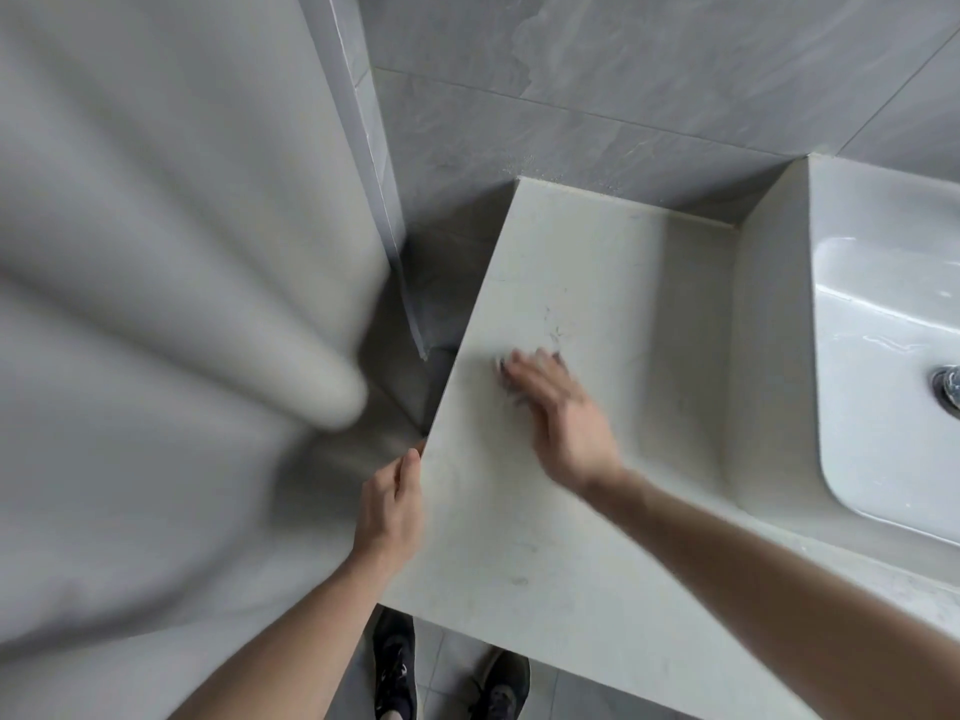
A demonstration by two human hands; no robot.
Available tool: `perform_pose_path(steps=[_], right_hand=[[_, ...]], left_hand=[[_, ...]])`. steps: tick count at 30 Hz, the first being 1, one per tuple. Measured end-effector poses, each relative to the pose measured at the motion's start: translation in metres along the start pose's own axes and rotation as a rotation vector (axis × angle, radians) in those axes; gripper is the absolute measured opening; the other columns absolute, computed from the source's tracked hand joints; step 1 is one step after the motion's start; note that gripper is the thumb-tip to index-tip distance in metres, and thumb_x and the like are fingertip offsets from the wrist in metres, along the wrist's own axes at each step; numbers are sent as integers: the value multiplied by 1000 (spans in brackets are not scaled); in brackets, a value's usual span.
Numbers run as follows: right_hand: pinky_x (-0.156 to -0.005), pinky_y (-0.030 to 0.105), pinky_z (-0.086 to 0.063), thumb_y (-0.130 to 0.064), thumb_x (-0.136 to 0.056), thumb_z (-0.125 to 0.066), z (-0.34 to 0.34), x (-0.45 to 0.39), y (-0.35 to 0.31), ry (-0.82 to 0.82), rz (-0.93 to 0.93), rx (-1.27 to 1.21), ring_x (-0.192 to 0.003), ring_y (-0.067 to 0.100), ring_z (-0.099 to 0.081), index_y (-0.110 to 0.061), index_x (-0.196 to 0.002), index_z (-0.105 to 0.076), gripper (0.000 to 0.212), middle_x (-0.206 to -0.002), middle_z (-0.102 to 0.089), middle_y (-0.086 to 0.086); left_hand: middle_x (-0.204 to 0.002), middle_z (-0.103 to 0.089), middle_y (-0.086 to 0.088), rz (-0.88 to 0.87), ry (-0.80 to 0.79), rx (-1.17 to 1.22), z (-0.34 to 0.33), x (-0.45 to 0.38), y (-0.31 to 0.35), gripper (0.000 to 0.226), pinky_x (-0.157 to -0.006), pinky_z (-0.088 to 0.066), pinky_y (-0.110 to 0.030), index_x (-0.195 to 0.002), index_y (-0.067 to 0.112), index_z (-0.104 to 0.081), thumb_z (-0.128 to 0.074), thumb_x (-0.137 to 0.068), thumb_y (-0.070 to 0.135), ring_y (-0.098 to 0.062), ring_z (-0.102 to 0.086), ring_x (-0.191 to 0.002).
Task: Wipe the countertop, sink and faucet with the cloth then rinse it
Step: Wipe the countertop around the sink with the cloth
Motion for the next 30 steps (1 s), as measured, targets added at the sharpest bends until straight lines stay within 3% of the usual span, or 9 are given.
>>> perform_pose_path(steps=[6,15,18,22,23,24,26,28,30], right_hand=[[-129,53,-12,-5,-97,-47,-10,-92,43,-32,-189,223,-156,34,-24,-22,-155,-46,61,-164,-40,-5],[-130,49,-15,-19,-98,-55,-41,44,-29,-201,181,168,-160,23,-19,-27,-159,-41,63,-167,-36,-9],[-131,42,-9,-14,-86,-58,-60,105,-59,-255,246,120,-161,17,-11,-28,-160,-38,77,-169,-30,-13],[-125,39,-29,-27,-105,-53,-67,168,-74,-329,358,8,-156,16,-29,-36,-154,-47,50,-166,-36,-17],[-125,37,-28,-29,-107,-51,-7,218,-78,-245,418,239,-156,15,-31,-39,-156,-42,50,-166,-34,-18],[-126,35,-26,-30,-108,-53,-86,166,-41,-162,566,118,-154,12,-33,-41,-158,-36,53,-166,-34,-19],[-129,38,-20,-47,-106,-55,-242,124,44,-176,467,236,-145,-6,-40,-49,-157,-30,58,-159,-45,-21],[-130,49,-15,-70,-98,-49,-310,83,88,-265,464,35,-128,-23,-46,-50,-157,-31,66,-146,-61,-17],[-128,39,-26,-16,-100,-53,-211,106,51,-250,328,-52,-141,-2,-48,-29,-149,-57,51,-149,-60,-9]], left_hand=[[-98,-70,-6,-29,20,-17,-1,0,1,36,-57,-36,-19,-103,-4,-61,-37,-110,23,-26,-60,-97],[-52,-50,2,-7,39,-19,1,1,2,51,-61,-28,-35,-58,15,-47,-43,-109,20,-8,-47,-55],[-58,-53,8,10,36,-34,0,1,2,47,-64,-32,-33,-63,15,-53,-43,-109,22,-16,-49,-61],[-61,-54,3,28,39,-51,1,1,5,44,-65,-30,-34,-74,2,-57,-41,-110,23,-21,-46,-64],[-63,-58,-1,30,31,-45,1,2,6,45,-66,-31,-34,-75,2,-59,-40,-110,24,-22,-47,-65],[-64,-58,-3,40,23,-39,2,2,6,47,-66,-32,-35,-71,4,-58,-40,-109,24,-21,-47,-63],[-58,-51,1,64,6,-42,4,3,8,51,-64,-32,-39,-59,14,-45,-41,-108,27,-15,-44,-58],[-62,-54,-3,91,-6,-33,5,-3,15,47,-68,-39,-44,-62,12,-43,-38,-101,38,-23,-49,-63],[-80,-65,-9,98,-6,-32,0,-17,22,46,-81,-47,-45,-75,8,-55,-34,-95,43,-36,-61,-86]])
Point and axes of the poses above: each hand's wrist, its own x-axis away from the middle knuckle, its own z-axis out of the back of the hand, y = z × x, the point moved 3 cm from there along -x, towards the middle knuckle
